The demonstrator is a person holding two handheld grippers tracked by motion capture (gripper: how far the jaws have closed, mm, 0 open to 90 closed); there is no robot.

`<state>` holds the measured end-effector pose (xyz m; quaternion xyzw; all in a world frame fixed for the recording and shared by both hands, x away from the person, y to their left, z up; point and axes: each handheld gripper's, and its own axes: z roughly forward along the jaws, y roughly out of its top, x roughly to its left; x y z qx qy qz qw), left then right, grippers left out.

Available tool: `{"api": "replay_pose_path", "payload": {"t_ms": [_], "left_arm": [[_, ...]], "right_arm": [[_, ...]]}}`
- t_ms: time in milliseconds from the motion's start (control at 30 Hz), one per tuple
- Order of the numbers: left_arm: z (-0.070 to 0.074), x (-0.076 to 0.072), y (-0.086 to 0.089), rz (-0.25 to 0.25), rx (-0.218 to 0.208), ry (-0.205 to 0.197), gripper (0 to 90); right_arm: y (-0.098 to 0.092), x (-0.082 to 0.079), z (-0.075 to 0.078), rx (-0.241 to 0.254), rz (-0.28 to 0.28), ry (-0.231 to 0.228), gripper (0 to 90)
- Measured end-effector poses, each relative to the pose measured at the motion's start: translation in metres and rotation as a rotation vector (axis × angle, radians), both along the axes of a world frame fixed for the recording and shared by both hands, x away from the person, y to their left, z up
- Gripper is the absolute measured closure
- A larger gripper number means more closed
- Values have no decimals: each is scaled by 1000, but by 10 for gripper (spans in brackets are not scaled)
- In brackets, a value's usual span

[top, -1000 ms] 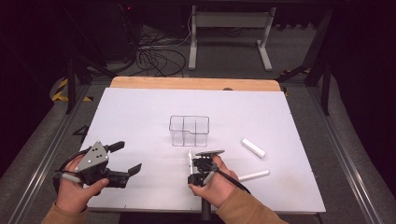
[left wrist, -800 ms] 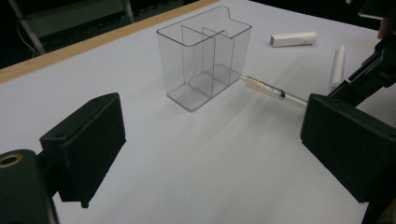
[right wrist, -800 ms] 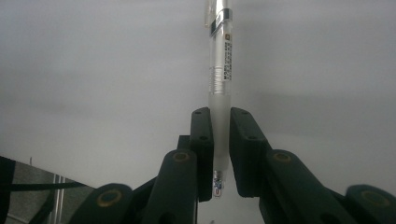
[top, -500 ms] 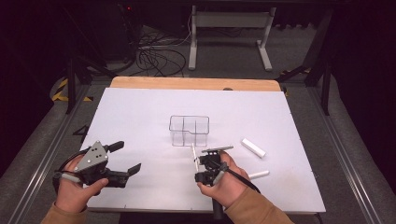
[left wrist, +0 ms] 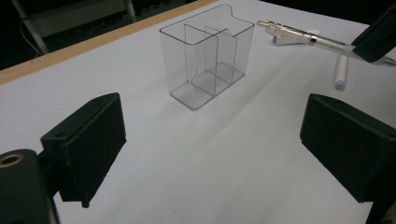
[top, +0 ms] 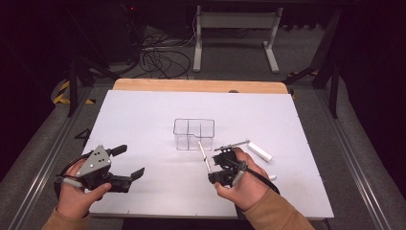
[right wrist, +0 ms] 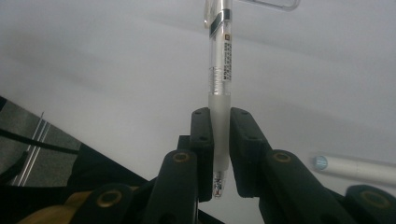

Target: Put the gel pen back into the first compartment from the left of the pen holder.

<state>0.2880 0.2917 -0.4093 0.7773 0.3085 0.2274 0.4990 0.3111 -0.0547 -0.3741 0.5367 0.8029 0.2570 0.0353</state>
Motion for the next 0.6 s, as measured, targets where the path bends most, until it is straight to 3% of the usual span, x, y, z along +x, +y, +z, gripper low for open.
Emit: {"api": "replay_pose_path", "payload": {"t_ms": [100,600], "left_arm": [[0,0,0,-1,-1,-3,76],[1,0,1,-3,-4,-4,76]], "right_arm": [[-3,1,6,11,27,1,807],[-14,7,28,53,56,10,807]]}}
